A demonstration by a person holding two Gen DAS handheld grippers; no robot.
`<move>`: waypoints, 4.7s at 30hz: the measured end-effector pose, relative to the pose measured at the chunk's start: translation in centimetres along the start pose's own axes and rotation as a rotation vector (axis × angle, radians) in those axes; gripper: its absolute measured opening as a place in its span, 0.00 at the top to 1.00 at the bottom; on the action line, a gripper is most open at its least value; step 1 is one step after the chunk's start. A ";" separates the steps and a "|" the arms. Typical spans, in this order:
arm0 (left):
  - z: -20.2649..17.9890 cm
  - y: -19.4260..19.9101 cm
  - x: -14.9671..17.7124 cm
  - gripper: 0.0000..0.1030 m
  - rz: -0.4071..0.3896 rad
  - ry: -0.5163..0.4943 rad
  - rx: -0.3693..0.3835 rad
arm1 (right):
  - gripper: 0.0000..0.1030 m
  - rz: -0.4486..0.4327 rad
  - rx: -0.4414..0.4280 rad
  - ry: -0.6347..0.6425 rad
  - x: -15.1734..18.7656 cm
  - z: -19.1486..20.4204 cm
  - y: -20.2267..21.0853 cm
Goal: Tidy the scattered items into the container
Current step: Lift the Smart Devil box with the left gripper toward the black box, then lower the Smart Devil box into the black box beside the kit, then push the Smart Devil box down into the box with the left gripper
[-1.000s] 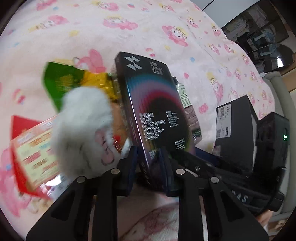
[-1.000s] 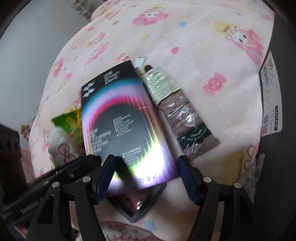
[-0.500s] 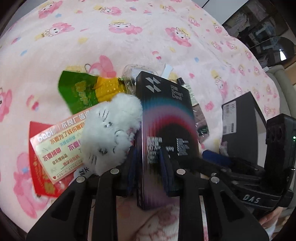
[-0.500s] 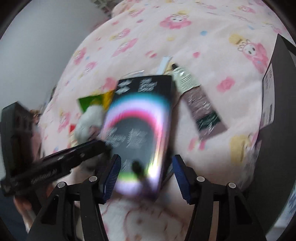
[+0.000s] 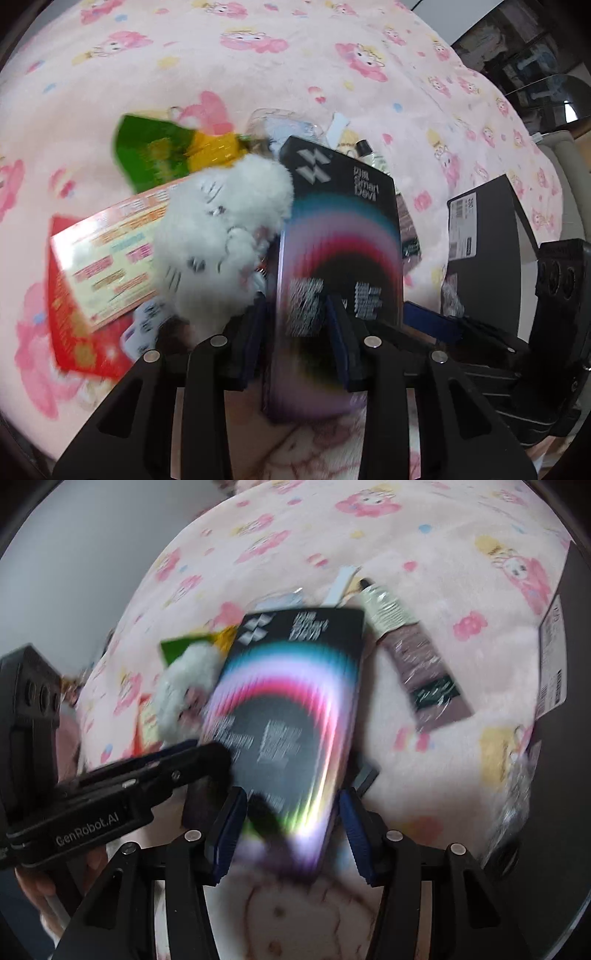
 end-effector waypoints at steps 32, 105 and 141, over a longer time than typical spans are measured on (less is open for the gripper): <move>-19.0 10.3 14.1 0.64 -0.263 -0.350 0.082 | 0.65 -0.376 0.129 -0.029 9.3 -3.6 22.0; -40.6 -14.8 8.2 0.85 0.125 -0.520 -0.033 | 0.80 -0.086 0.368 -0.083 9.3 -29.7 19.6; -37.0 -16.1 6.6 0.88 0.095 -0.391 -0.146 | 0.79 -0.160 0.313 -0.142 11.3 -28.3 20.6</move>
Point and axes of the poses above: each gripper's, at about its wrist camera, not at the fingertips, and y roughly against the way its jaws point, z to its left, x to its underside, the point moved 2 cm from there along -y, roughly the way its jaws point, and after that the axes turned 15 degrees about y, right-handed, at the moved point
